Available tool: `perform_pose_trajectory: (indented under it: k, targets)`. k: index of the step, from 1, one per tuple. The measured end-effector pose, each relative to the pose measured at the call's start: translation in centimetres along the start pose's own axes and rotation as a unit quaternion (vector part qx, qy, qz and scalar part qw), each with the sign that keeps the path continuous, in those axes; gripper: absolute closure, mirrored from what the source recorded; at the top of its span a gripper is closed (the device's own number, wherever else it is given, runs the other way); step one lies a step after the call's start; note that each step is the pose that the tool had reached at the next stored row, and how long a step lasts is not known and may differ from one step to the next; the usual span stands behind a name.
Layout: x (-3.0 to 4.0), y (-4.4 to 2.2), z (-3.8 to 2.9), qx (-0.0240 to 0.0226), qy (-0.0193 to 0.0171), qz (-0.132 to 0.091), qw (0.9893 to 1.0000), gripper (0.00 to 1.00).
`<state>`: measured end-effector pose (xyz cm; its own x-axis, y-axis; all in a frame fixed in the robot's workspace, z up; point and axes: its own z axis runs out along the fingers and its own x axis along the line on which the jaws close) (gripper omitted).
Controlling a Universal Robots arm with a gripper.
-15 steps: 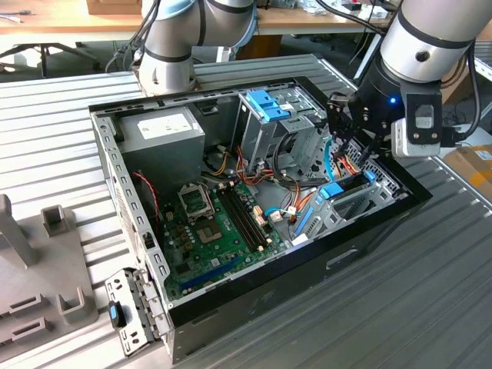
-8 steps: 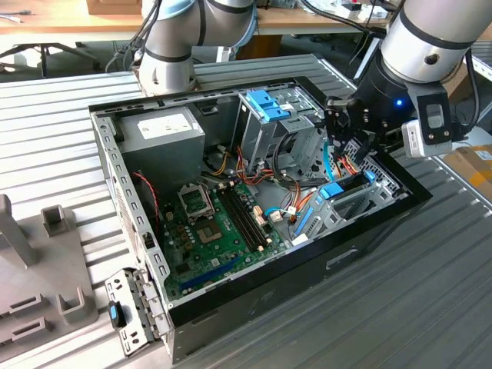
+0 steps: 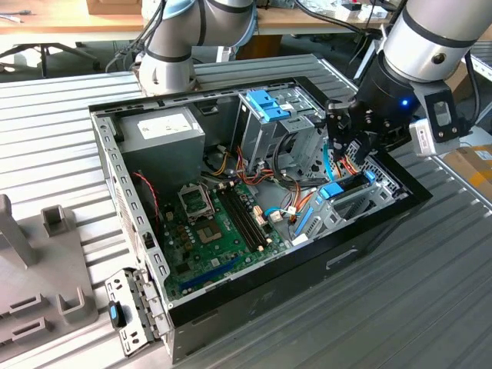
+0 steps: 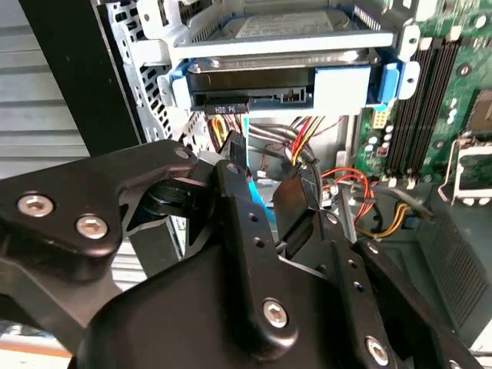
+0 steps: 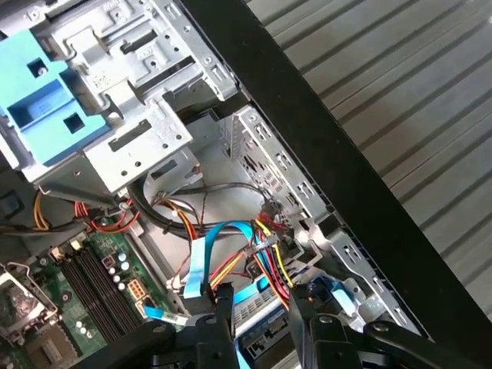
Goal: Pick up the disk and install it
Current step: 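Insert the disk into the insertion slot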
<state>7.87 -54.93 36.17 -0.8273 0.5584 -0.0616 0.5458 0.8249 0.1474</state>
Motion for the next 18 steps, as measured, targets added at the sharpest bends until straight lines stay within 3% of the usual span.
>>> perform_pose_trajectory:
  k: [2, 3, 9, 11, 13, 15, 16, 18]
  targets:
    - [0.0, 0.0, 0.0, 0.0054, -0.0014, -0.015, 0.9999, 0.58]
    - [0.0, 0.0, 0.01, 0.01, -0.0023, -0.033, 0.9994, 0.58]
    - [0.0, 0.0, 0.01, 0.0282, -0.0061, -0.096, 0.995, 0.58]
    - [0.0, 0.0, 0.01, 0.0357, -0.0079, -0.117, 0.9924, 0.58]
    - [0.0, 0.0, 0.01, 0.0469, -0.0105, -0.145, 0.9882, 0.58]
    - [0.0, 0.0, 0.01, 0.0545, -0.0122, -0.162, 0.9853, 0.58]
    - [0.0, 0.0, 0.01, 0.0598, -0.0131, -0.173, 0.9829, 0.58]
    - [-0.01, 0.02, 0.02, 0.062, -0.0127, -0.179, 0.9817, 0.58]
